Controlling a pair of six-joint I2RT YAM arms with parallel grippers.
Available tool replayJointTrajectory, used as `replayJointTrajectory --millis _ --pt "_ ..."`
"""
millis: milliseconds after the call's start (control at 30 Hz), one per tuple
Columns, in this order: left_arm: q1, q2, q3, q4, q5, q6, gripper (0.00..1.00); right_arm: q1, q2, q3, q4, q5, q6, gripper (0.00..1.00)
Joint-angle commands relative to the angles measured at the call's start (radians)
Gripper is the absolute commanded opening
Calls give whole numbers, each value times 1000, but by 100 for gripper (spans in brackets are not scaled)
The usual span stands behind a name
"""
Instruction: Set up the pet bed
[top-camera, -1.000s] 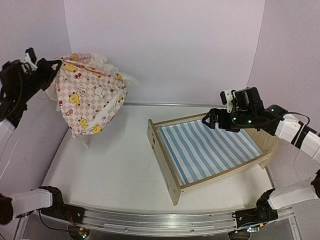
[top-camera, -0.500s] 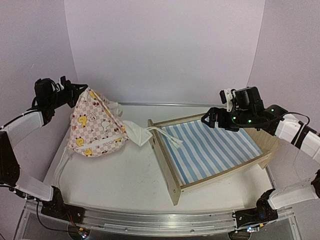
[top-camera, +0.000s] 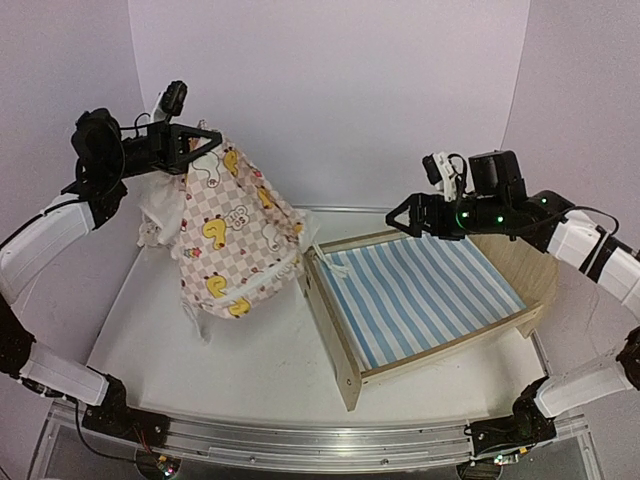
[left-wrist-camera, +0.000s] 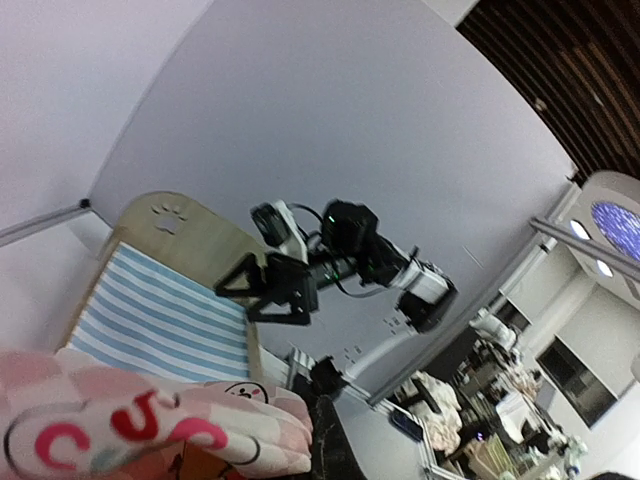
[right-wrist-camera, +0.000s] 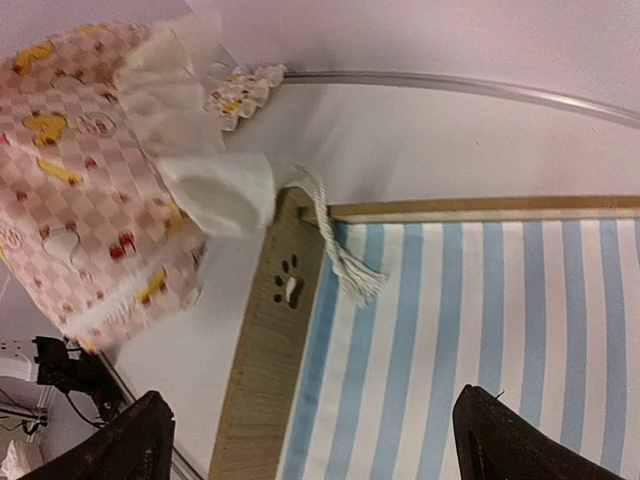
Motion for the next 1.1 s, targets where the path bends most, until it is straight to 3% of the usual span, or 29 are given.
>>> replayJointTrajectory --millis 0,200,400,567,700,800,967,1067 --pt "-115 21 145 65 125 65 0 5 16 116 84 -105 -26 98" --pt "-180 25 323 63 146 59 0 5 -1 116 102 -78 10 98" --pt "-230 18 297 62 77 91 0 5 -76 67 107 -14 30 98" --pt "-348 263 302 65 48 56 0 5 -111 17 115 25 45 98" --pt "-404 547 406 68 98 -48 0 5 -128 -58 111 109 46 98" --pt "-427 633 406 65 97 -54 0 5 -132 -93 72 151 -4 98" --pt "-431 610 326 -57 35 77 0 5 -119 -136 70 48 -140 98" --pt "-429 574 289 -138 0 157 0 14 -43 -92 69 -106 -215 98"
